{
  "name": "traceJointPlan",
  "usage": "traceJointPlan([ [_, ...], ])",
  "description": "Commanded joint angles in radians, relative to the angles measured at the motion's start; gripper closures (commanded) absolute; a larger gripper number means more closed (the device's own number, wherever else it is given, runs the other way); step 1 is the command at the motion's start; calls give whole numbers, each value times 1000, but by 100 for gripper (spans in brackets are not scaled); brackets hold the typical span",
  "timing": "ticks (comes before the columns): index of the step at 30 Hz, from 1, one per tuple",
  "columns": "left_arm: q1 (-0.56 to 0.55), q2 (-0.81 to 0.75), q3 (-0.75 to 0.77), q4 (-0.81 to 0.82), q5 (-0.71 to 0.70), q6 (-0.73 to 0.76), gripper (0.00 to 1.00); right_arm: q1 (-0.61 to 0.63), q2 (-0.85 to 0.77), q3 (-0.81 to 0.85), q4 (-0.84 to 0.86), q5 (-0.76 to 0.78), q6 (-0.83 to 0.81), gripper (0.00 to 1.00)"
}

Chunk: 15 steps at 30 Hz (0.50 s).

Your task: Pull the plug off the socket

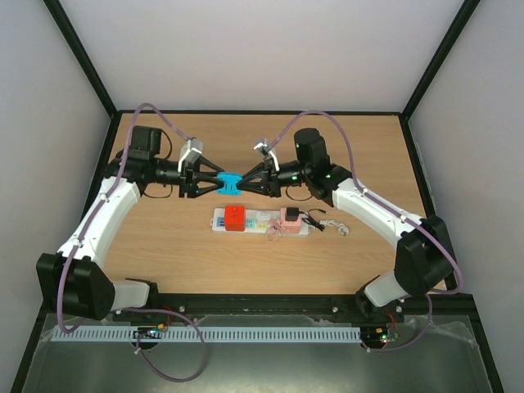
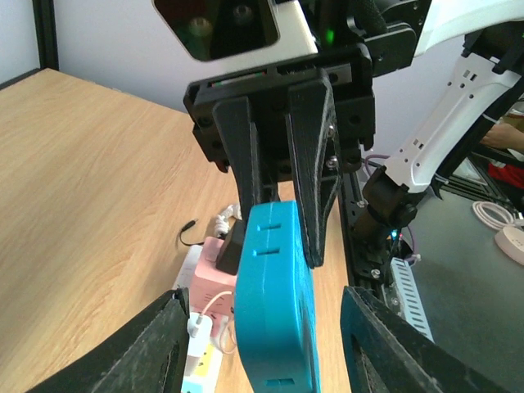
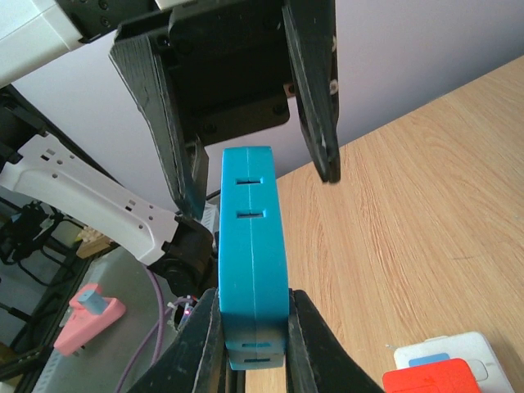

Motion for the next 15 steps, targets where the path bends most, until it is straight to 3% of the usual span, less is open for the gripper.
traceJointPlan([
  [1, 4, -30, -20, -50, 49, 48, 51, 1, -32, 37, -23, -12, -44, 98],
  [10, -3, -38, -26, -40, 70, 43, 91, 1, -24, 36, -25, -19, -55, 97],
  [12, -3, -39, -30, -15, 53, 16, 97, 1, -23, 41, -29, -15, -57, 84],
  [15, 5, -44, -36, 45, 4, -50, 97, -6, -22, 59, -54, 2, -65, 58],
])
